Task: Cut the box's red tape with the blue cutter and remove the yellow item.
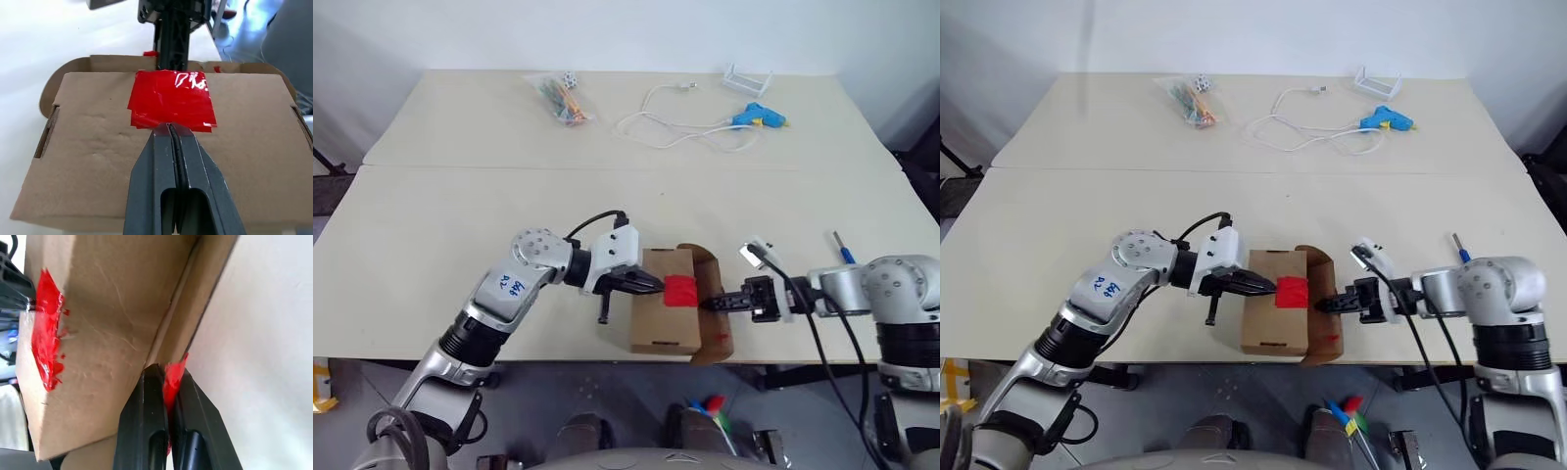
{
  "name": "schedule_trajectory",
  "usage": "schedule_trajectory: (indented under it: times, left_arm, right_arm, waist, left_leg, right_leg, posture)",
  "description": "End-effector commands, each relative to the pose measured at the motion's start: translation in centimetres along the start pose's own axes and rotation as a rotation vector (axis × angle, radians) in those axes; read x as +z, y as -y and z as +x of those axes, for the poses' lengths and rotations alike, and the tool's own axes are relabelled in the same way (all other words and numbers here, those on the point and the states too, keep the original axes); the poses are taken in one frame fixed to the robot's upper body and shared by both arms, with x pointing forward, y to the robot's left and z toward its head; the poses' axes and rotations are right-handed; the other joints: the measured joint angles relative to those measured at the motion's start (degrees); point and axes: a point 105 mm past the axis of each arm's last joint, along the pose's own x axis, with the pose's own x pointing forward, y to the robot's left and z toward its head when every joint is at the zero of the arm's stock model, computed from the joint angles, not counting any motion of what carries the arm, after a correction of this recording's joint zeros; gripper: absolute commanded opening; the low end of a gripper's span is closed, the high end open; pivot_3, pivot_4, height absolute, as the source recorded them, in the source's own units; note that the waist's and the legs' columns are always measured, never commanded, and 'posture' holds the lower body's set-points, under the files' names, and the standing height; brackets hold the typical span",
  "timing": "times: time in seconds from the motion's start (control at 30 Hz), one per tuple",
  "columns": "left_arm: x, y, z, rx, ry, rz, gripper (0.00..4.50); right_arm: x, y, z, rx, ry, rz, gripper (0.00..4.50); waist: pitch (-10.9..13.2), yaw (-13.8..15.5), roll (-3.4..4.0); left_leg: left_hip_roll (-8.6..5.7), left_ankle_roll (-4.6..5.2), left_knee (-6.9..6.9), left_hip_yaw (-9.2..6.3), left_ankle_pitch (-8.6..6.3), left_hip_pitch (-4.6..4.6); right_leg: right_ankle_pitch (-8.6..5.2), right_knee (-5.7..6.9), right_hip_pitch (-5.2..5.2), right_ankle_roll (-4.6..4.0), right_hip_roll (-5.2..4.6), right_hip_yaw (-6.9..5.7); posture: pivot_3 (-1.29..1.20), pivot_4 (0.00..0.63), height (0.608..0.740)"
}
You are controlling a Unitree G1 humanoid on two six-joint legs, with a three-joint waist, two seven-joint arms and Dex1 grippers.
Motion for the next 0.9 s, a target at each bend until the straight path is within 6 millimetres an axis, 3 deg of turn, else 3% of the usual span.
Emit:
schedule_trajectory:
  times: [0.03,0.23,0.53,0.77,0.9]
  left_arm:
    - [-1.5,0.0,1.0,0.015,-0.035,-0.030,0.00]
    - [-0.4,-1.7,2.7,0.122,0.048,-0.007,0.00]
    - [0.8,-1.6,4.2,0.174,0.162,-0.012,0.00]
    - [0.9,-1.0,5.1,0.196,0.231,-0.054,0.00]
    - [0.2,-0.3,4.8,0.209,0.238,-0.083,0.00]
  right_arm:
    - [1.8,-1.1,-2.2,-0.002,0.065,-0.055,0.11]
    - [2.8,-2.8,-5.0,-0.051,0.036,-0.141,0.11]
    - [4.0,-5.0,-7.2,-0.115,-0.020,-0.215,0.11]
    - [3.7,-6.2,-7.4,-0.178,-0.121,-0.280,0.11]
    - [5.0,-7.0,-6.7,-0.203,-0.127,-0.318,0.11]
  waist:
    - [0.0,-0.1,0.00]
    - [0.1,0.1,0.19]
    - [0.1,0.0,0.20]
    - [0.1,0.1,0.21]
    - [0.1,0.0,0.22]
  left_leg:
    - [0.00,0.00,-0.01,0.00,0.00,-0.01]
    - [-0.02,0.07,0.01,0.06,0.03,-0.06]
    - [0.01,0.09,0.00,0.05,0.03,-0.15]
    - [-0.01,0.17,0.03,-0.01,-0.04,-0.33]
    - [-0.01,0.15,0.01,-0.03,-0.07,-0.38]
  right_leg:
    - [0.00,-0.01,0.00,0.00,0.01,-0.01]
    - [0.01,-0.03,-0.03,0.02,0.00,-0.04]
    - [0.05,-0.21,-0.08,0.07,-0.05,-0.04]
    - [0.06,-0.33,-0.17,0.07,-0.22,-0.17]
    - [0.06,-0.36,-0.23,0.06,-0.30,-0.19]
  posture:
    - [0.00,0.150,0.740]
    - [0.00,0.150,0.740]
    - [0.00,0.150,0.740]
    - [0.00,0.150,0.740]
    - [0.00,0.150,0.740]
